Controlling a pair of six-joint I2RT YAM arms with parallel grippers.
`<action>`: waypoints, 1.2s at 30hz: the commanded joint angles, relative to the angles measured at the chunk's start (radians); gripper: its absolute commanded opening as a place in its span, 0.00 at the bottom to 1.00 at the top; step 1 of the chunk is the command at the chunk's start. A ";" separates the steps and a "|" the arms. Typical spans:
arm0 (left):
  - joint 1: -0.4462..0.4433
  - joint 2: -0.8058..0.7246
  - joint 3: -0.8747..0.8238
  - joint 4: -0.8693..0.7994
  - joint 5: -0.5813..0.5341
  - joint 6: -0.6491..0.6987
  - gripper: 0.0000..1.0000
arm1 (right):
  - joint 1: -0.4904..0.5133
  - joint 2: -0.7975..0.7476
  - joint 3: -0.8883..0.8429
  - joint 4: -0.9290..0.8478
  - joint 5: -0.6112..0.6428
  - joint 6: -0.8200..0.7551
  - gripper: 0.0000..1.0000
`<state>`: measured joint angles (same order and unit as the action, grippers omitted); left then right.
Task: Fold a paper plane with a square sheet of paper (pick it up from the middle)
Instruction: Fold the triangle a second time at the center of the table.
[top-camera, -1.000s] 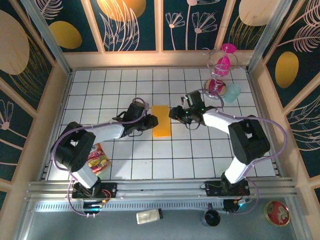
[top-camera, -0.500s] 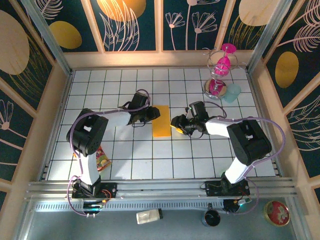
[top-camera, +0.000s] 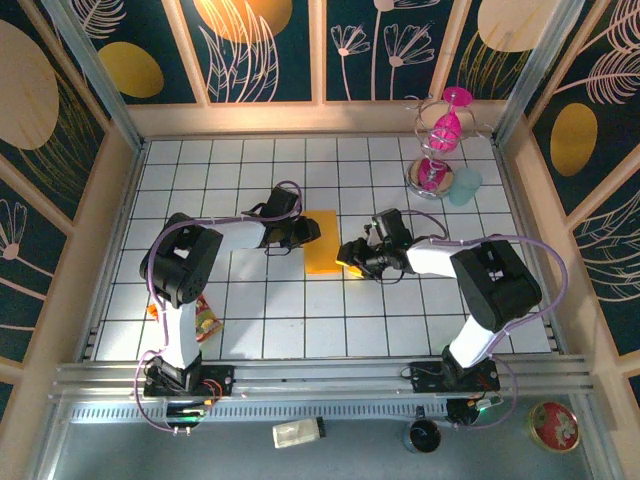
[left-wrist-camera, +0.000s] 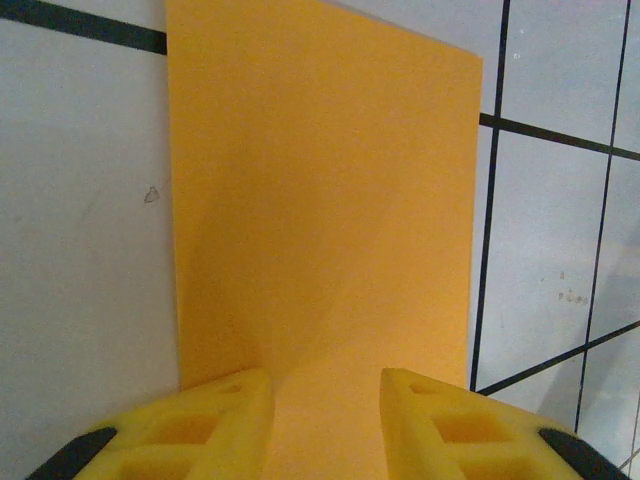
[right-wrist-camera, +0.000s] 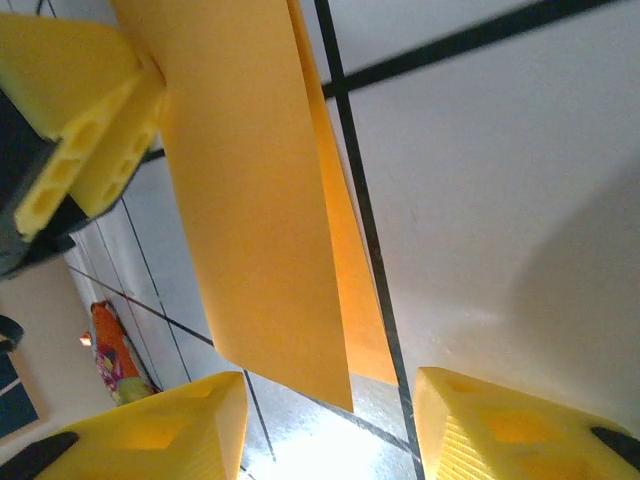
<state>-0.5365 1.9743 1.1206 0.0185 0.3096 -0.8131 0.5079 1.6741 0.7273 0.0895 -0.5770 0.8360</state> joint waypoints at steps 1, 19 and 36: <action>0.004 0.030 -0.008 -0.045 -0.012 0.012 0.34 | 0.012 0.002 0.015 -0.038 -0.002 -0.019 0.48; 0.006 0.021 -0.016 -0.036 -0.003 0.012 0.34 | 0.030 0.043 0.043 0.044 -0.033 -0.013 0.35; 0.005 0.012 -0.014 -0.034 -0.002 0.020 0.34 | 0.029 0.044 0.049 0.069 0.012 0.005 0.25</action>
<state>-0.5365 1.9747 1.1202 0.0189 0.3099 -0.8127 0.5304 1.7157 0.7662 0.1612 -0.5915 0.8410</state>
